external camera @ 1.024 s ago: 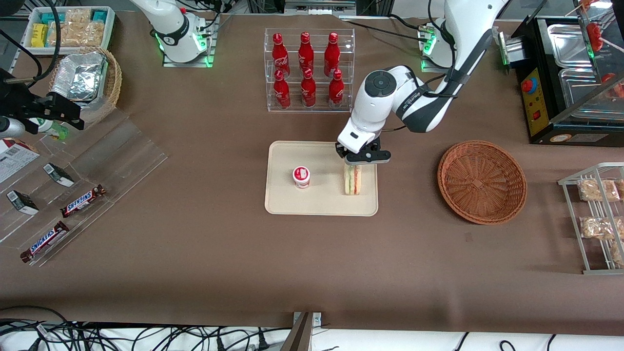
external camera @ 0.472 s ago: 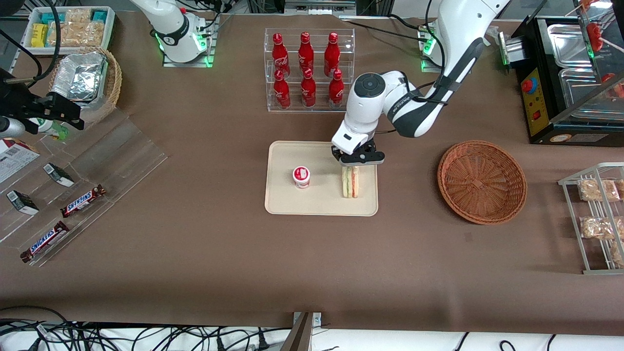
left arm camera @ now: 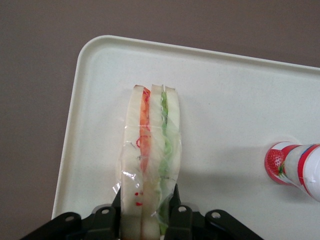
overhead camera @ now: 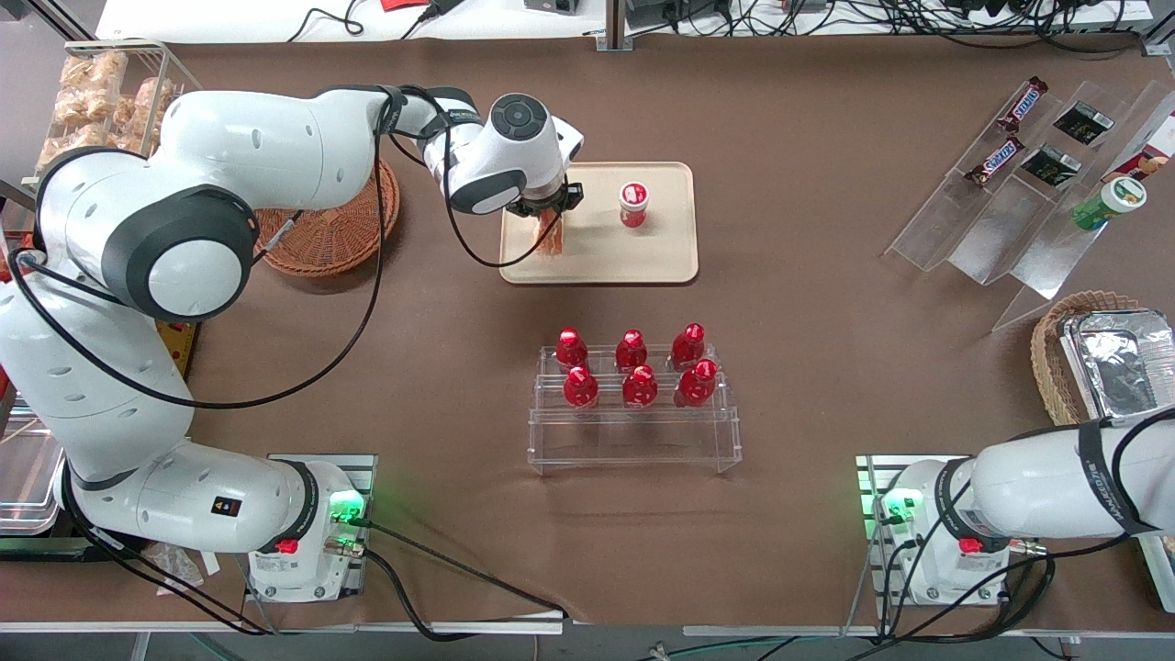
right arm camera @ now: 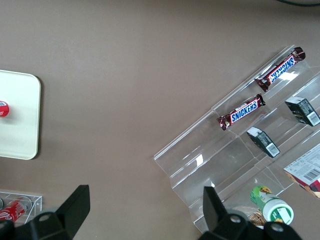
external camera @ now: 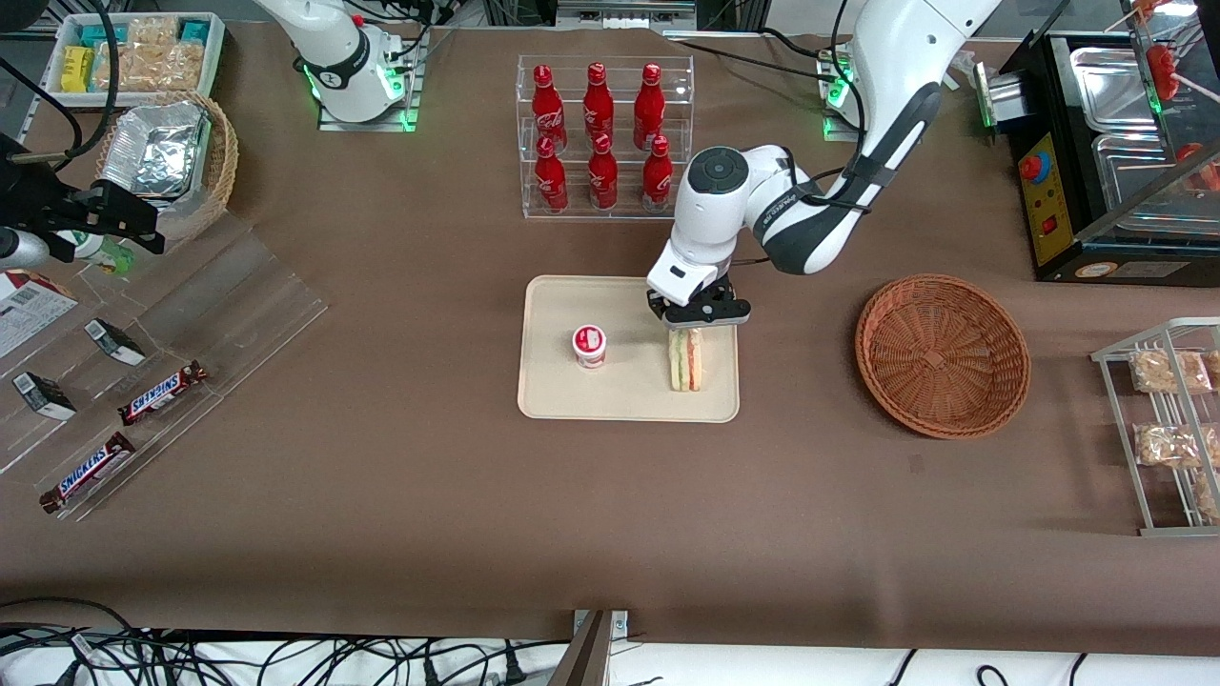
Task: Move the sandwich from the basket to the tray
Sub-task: 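Lower the sandwich onto the tray beside the yogurt bottle, then open the left gripper and withdraw it back toward the basket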
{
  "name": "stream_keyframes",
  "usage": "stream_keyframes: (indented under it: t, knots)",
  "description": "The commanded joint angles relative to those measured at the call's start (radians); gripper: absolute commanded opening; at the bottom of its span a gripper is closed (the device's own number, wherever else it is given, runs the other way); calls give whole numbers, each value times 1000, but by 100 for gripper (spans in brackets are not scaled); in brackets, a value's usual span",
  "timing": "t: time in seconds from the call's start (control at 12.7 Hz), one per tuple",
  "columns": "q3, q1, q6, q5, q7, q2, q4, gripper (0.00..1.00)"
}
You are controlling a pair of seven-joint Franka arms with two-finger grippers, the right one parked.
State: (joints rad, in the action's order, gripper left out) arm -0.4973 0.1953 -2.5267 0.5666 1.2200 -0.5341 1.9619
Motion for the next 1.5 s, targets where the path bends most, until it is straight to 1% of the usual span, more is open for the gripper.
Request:
stream_keyframes:
  t: [0.0,0.24,0.31,0.39,0.63,0.71,0.79,0.94,1.02,1.1,1.26,1.34,1.42]
  knots:
    - [2,10,2,30,27,-21,-28,37]
    - [2,10,2,30,27,-23,-26,39]
    - [3,10,2,30,27,-23,-26,43]
    - [3,10,2,32,27,-27,-26,50]
    - [2,9,3,32,26,-27,-26,85]
    - [0,7,3,30,27,-24,-26,94]
    - [-1,7,5,30,29,-21,-27,100]
    - [-7,1,14,15,48,6,-40,100]
    - [-9,-4,34,12,50,32,-44,100]
    - [-18,-8,75,-8,49,60,-47,100]
    - [-26,-30,153,-101,27,112,-84,100]
    - [-29,-36,220,-137,-6,115,-125,100]
    - [-29,-45,300,-192,-63,115,-189,100]
